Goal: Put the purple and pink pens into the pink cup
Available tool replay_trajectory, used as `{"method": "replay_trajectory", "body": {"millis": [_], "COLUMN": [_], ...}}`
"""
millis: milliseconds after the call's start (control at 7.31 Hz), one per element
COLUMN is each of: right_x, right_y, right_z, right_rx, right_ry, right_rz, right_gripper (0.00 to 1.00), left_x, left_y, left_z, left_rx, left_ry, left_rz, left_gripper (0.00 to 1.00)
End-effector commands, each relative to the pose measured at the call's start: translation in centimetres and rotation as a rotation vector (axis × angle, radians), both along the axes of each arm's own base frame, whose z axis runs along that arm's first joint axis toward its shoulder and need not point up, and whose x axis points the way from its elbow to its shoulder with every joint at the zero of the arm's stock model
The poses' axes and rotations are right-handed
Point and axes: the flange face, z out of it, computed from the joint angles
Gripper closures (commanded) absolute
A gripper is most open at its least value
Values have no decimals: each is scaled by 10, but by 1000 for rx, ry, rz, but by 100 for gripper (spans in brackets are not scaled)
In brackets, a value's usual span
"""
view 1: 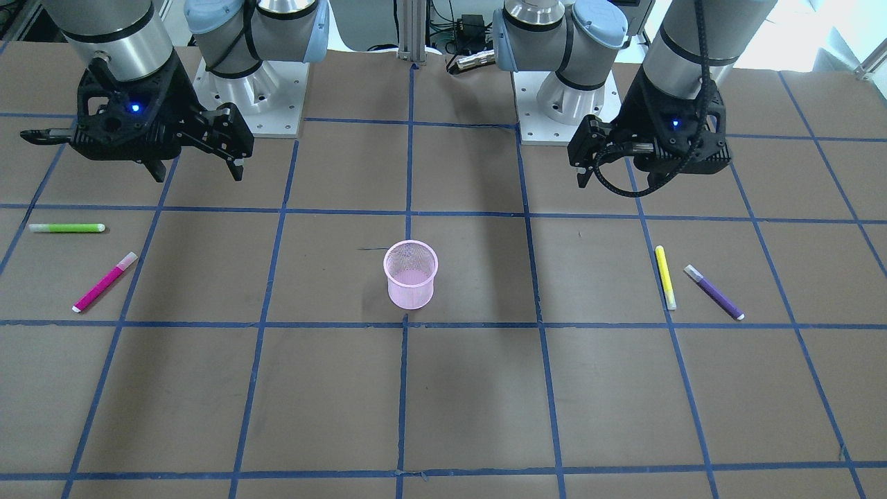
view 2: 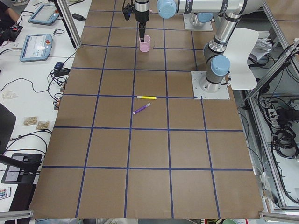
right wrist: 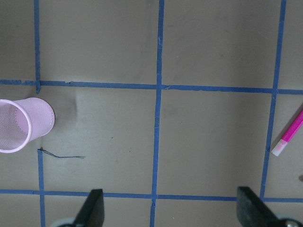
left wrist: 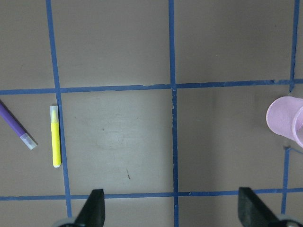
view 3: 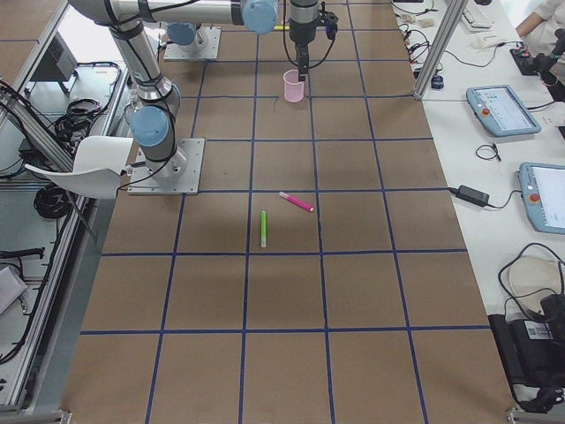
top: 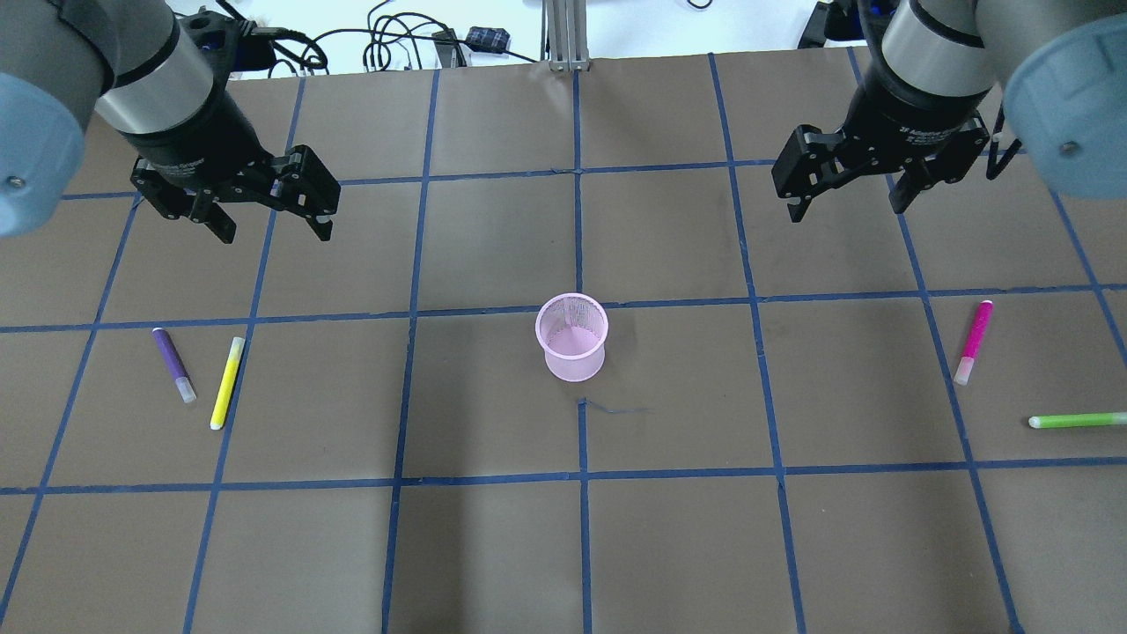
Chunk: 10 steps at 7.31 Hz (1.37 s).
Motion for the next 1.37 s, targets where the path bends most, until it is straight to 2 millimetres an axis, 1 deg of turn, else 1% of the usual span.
{"method": "replay_trajectory", "body": {"millis": [0, 274, 411, 547, 684, 821, 958, 1095, 1232], "right_x": [0, -7, -32, -95, -154, -215, -254, -276, -294], "right_y": [0, -3, -8, -12, -8, 0, 5, -18, -33], "right_z": [-2, -5, -9, -21, -34, -50, -79, -150, -204], "right_rx": [3, 3, 14, 39, 57, 57, 30, -7, -39], "right_ry": [2, 5, 6, -3, -10, -22, -25, 7, 27], "right_rz": [7, 1, -27, -69, -62, -92, -153, -153, -128], "right_gripper": [0, 0, 0, 0, 0, 0, 0, 0, 0], "left_x": [0, 0, 0, 1, 1, 1, 8, 29, 59], "left_y": [0, 0, 0, 0, -1, -1, -1, -6, -10], "left_z": [2, 4, 4, 5, 5, 6, 3, 3, 0], "left_rx": [-4, -7, -5, -9, -10, -13, -2, -8, -7], "left_ry": [0, -2, -3, -2, -2, -2, -6, -2, -1], "left_rz": [-1, -7, -8, -8, -8, -10, 1, 43, 106], "left_gripper": [0, 0, 0, 0, 0, 0, 0, 0, 0]}}
